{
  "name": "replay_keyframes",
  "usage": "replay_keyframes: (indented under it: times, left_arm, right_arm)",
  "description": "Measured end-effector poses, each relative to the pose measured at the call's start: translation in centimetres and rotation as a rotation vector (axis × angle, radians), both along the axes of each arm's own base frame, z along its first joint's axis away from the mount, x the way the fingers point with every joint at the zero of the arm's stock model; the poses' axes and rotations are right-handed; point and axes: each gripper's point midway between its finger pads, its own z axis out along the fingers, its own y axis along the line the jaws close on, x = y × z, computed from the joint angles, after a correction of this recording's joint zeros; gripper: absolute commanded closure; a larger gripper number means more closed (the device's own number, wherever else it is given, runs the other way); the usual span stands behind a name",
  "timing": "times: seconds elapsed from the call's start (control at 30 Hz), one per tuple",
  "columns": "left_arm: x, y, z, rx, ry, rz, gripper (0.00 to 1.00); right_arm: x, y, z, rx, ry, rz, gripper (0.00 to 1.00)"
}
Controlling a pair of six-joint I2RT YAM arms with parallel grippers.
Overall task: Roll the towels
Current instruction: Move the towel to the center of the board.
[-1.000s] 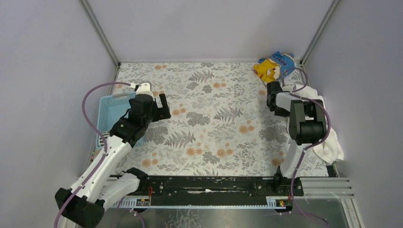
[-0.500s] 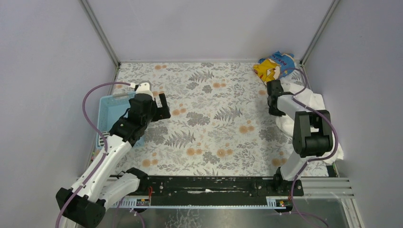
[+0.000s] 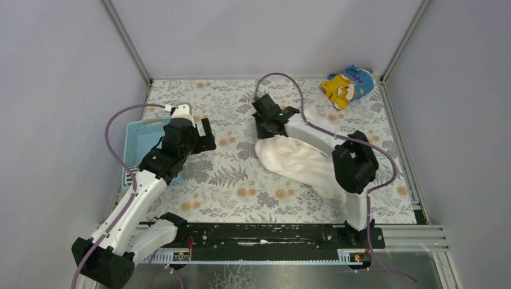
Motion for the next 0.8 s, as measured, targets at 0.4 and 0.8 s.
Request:
replay_keyframes:
  times: [0.4, 0.8]
  left_arm:
    - [0.2, -0.8, -1.0, -0.007, 0.043, -0.032, 0.0]
    - [2.7, -5.3, -2.5, -0.08, 0.191, -0.154, 0.0]
  right_arm:
    - [-2.0, 10.5, 3.8, 0.131, -0.045, 0.288, 0.31]
    - [-6.1, -4.6, 5.5, 0.02, -0.076, 0.149, 0.27]
